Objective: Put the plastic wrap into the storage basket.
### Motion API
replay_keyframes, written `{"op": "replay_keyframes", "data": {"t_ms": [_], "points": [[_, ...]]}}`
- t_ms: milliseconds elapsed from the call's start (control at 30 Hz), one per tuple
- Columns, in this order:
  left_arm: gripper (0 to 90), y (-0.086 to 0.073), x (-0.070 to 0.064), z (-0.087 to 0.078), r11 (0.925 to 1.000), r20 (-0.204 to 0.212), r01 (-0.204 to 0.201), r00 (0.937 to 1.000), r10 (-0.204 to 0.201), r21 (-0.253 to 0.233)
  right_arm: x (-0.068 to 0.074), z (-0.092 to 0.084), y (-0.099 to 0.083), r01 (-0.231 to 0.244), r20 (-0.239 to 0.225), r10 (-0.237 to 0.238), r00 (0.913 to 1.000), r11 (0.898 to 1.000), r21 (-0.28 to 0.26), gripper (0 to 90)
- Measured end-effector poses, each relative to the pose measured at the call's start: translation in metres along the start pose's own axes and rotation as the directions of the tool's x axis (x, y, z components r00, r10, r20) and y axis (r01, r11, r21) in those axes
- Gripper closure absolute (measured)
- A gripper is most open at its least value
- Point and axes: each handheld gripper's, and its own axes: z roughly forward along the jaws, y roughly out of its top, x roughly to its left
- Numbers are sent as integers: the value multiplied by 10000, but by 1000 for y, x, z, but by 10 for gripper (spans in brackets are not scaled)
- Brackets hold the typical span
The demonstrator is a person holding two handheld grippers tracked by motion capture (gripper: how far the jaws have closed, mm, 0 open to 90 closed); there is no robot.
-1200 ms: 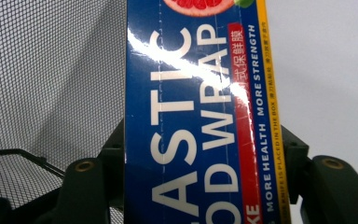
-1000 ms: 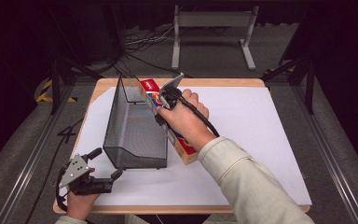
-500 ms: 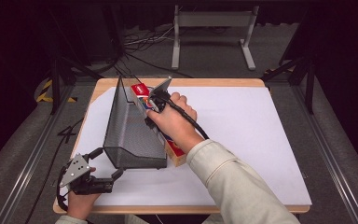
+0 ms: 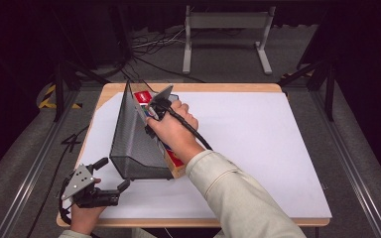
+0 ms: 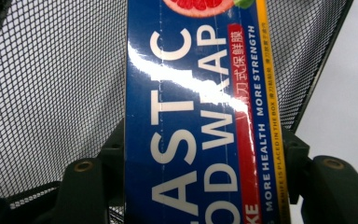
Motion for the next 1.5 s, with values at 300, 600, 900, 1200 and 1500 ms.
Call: {"op": "replay_keyframes", "data": {"t_ms": [300, 600, 900, 1200, 1500], "points": [[10, -1, 1, -2, 10000, -52, 91, 9999, -91, -18, 5, 11, 3, -116, 85, 114, 9999, 9997, 219, 404], [10, -2, 1, -4, 9999, -53, 123, 9999, -123, -34, 9, 17, 5, -263, 54, 261, 9996, 9989, 383, 403], [10, -2, 1, -4, 9999, -63, 130, 9999, -130, -9, 10, 20, 7, -276, 307, 260, 9992, 9983, 511, 399], [10, -3, 1, -4, 9999, -29, 155, 9999, -155, 10, 10, 17, 9, -139, 248, 130, 9996, 9992, 362, 345], [10, -3, 1, -3, 9999, -40, 134, 9999, -134, 28, 9, 15, 7, 179, 297, -188, 9994, 9993, 319, 292]]}}
